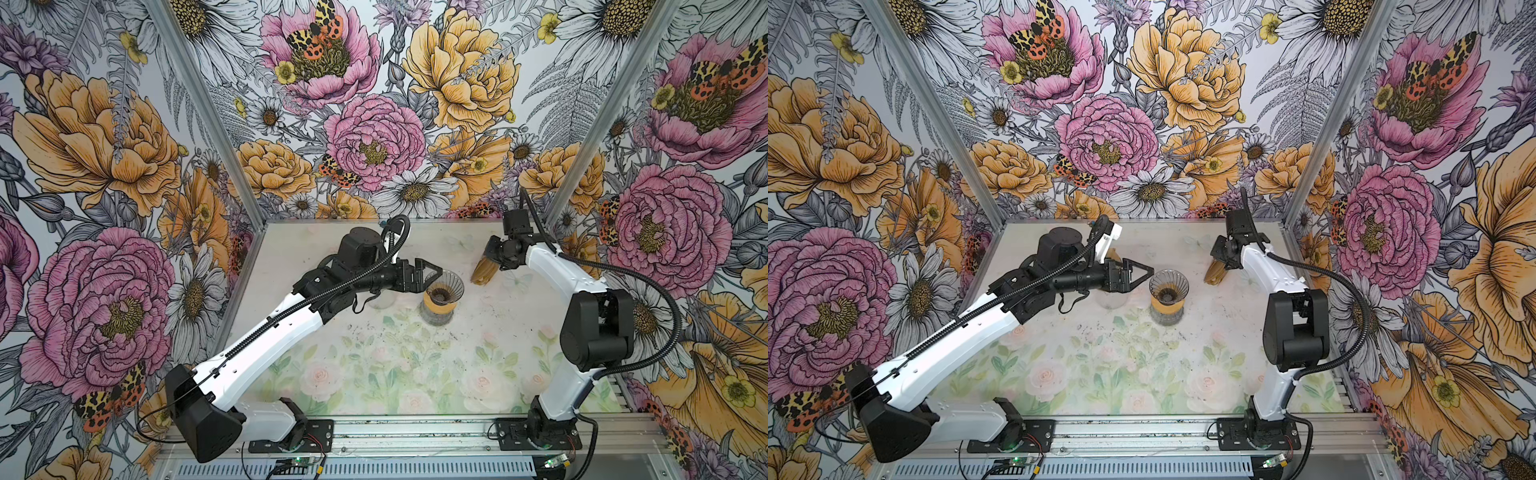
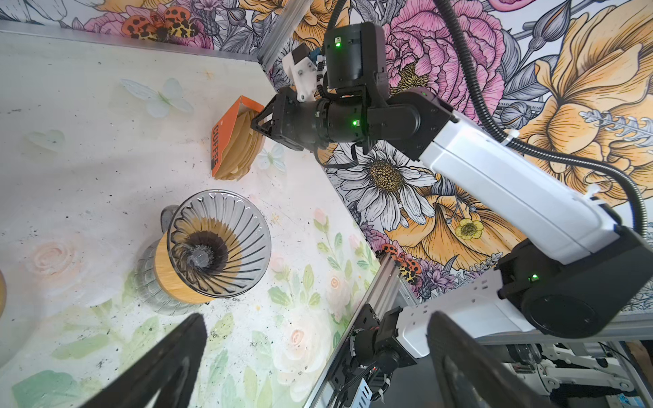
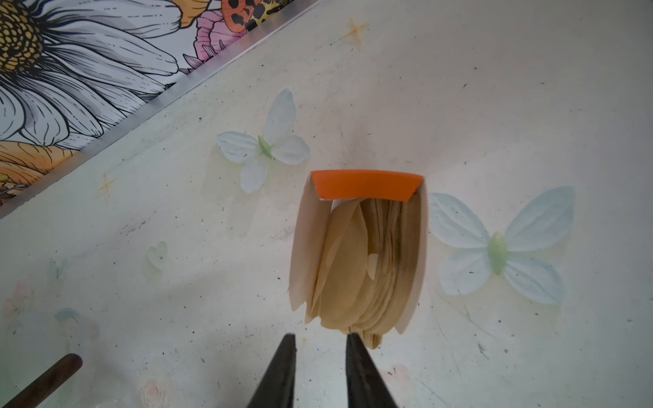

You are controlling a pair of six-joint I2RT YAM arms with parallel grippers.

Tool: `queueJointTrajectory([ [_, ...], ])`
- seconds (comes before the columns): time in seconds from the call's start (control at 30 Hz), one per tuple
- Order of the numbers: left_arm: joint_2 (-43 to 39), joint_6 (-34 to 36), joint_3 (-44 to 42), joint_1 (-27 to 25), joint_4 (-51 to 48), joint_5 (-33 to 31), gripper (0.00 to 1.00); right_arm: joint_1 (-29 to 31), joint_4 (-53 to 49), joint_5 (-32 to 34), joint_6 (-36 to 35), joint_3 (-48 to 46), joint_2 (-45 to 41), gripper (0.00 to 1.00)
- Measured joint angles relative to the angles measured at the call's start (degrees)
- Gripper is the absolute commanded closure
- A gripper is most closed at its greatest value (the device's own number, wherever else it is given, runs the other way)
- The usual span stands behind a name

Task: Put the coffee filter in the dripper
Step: 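Pinch the front paper filter in the stack with the right gripper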

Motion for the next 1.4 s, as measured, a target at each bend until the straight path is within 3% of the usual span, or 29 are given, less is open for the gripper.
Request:
queueJointTrajectory([
  [0.93, 0.26, 0.11, -0.81, 0.68, 0.24, 0.0, 0.01, -0.17, 2.93, 0.0, 1.25, 1.97, 6.86, 0.78],
  [1.27, 0.17, 0.13, -0.96, 1.05, 0.22, 0.0, 0.01, -0.37, 2.91, 0.02, 1.22, 3.8, 10.27, 0.85],
  [1.4, 0.02, 0.09, -1.03, 1.14, 0.22, 0.0, 0.01, -0.37, 2.91, 0.39, 1.05, 4.33, 10.64, 0.92],
])
